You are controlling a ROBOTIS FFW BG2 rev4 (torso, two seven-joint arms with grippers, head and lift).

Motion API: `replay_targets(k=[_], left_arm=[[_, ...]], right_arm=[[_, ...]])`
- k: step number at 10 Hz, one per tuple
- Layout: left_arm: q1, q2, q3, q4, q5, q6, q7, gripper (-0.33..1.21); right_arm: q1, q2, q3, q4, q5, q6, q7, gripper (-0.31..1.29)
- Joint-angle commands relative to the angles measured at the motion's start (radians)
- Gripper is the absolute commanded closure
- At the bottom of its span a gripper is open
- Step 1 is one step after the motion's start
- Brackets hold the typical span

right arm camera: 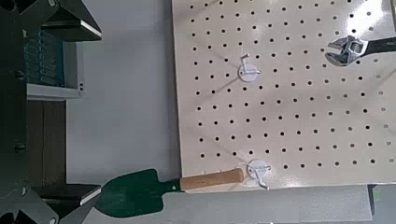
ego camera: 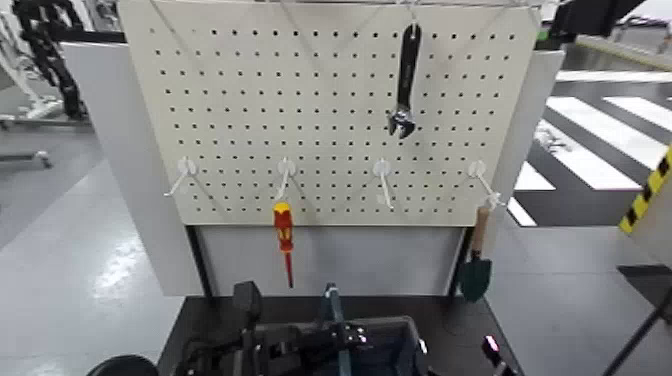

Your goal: Grasp the handle of the crate.

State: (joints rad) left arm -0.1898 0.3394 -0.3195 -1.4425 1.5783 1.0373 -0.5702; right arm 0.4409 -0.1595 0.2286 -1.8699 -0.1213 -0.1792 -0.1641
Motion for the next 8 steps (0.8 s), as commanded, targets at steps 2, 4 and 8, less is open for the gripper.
replay_targets(k=[2,4,8], left_arm=[[0.049,0.007,0.007,-0.065,0.057,0.017,0.027,1.19],[0.075,0.013,0.01,-0.099,0.091,0.026,0.05,1.19],[0.099,0.02,0.013,-0.148,0.129,0.04,0.073,1.19]], right_arm=[[-0.001,0.002,0.0,0.0,0.0,0.004,0.0,0.15],[0.001,0.003,-0.002,0.0,0.0,0.003,0.0,0.15],[0.001,0.003,0.005,0.0,0.008,-0.011,-0.015,0.15]])
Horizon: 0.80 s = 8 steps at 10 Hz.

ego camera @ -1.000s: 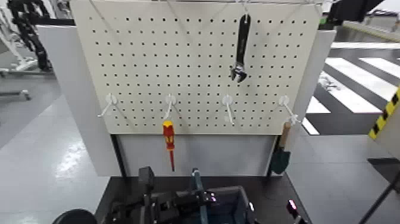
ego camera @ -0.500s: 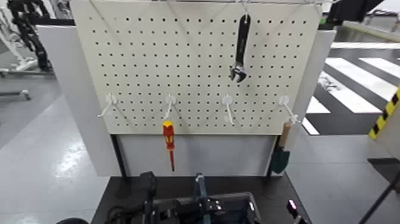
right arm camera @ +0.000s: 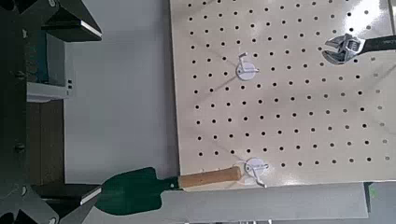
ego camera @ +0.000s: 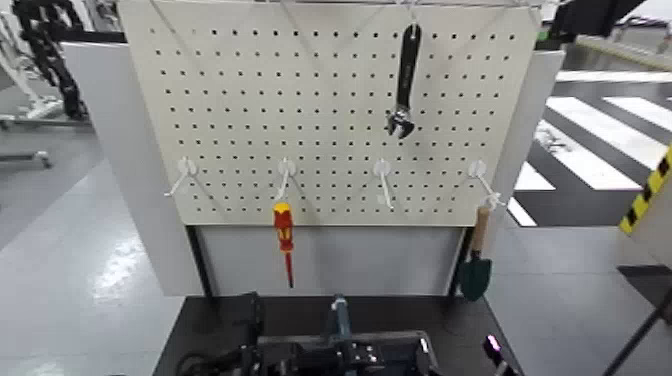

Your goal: Grasp the handle of the crate.

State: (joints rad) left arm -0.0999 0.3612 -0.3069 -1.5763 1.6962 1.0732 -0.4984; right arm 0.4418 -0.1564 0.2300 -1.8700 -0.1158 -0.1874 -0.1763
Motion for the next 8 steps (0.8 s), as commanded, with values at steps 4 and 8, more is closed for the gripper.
replay_targets(k=[4,8], left_arm=[[0.019,-0.013,0.003,-0.025,0.019,0.007,-0.002,1.19],[0.019,-0.015,0.0,-0.021,0.022,0.007,-0.006,1.19]], right_arm=[[0.0,0.0,0.002,-0.001,0.005,-0.001,-0.006,0.15],[0.0,0.0,0.003,-0.001,0.011,-0.001,-0.006,0.15]])
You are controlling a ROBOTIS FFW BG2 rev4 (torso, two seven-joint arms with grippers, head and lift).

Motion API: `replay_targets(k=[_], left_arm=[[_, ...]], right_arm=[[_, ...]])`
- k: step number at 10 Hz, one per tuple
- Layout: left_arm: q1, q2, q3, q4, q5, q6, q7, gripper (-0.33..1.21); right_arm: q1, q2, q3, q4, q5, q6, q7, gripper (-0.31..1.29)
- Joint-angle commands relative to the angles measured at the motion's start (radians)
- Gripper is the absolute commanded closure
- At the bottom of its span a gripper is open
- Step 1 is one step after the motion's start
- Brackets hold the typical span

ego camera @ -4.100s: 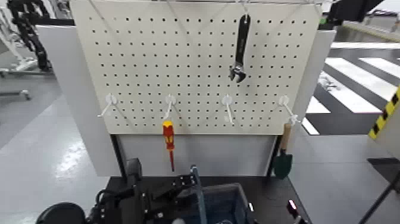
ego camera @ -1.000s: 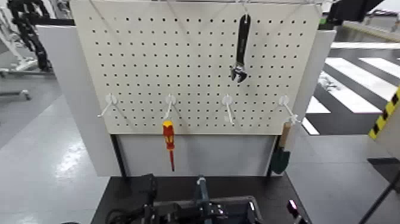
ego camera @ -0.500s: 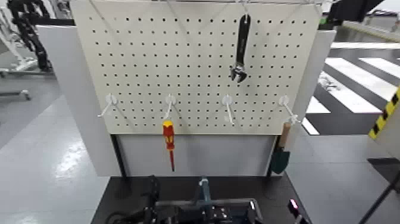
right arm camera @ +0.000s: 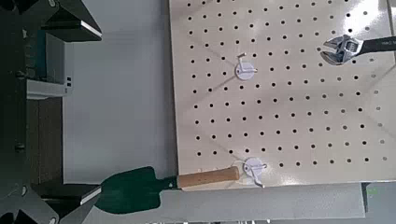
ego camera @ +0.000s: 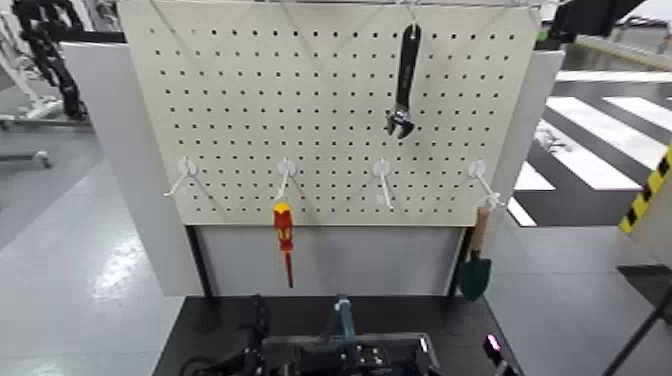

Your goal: Grasp the handle of the crate.

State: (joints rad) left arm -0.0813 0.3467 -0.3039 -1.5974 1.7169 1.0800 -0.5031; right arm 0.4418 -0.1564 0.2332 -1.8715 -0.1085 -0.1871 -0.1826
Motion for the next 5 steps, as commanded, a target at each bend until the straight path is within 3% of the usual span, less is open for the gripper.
replay_targets(k=[1,5], left_arm=[[0.0,0.0,-0.004,0.002,0.001,0.0,-0.003,1.19],[-0.002,-0.002,-0.009,0.007,0.003,0.0,-0.011,1.19]], right_arm=[[0.0,0.0,0.0,-0.002,0.012,-0.003,0.0,0.15],[-0.002,0.0,0.003,-0.005,0.024,0.005,-0.003,0.15]])
